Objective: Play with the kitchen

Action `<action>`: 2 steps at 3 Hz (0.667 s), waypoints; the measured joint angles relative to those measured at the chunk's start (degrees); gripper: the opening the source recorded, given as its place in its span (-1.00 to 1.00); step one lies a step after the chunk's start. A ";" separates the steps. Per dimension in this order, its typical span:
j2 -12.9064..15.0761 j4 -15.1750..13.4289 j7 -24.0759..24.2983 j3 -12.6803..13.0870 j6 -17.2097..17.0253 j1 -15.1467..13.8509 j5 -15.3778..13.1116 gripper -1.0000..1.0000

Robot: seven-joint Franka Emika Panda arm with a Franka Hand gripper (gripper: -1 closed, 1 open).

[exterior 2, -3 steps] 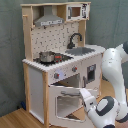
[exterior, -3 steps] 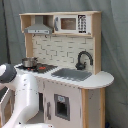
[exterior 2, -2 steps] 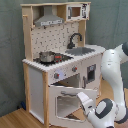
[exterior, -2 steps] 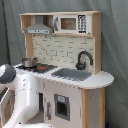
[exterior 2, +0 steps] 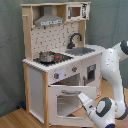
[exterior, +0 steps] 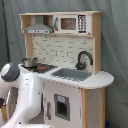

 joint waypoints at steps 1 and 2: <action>-1.69 -3.96 0.25 1.66 0.05 -4.09 0.00 1.00; -3.02 -7.48 0.60 3.87 0.05 -8.13 0.00 1.00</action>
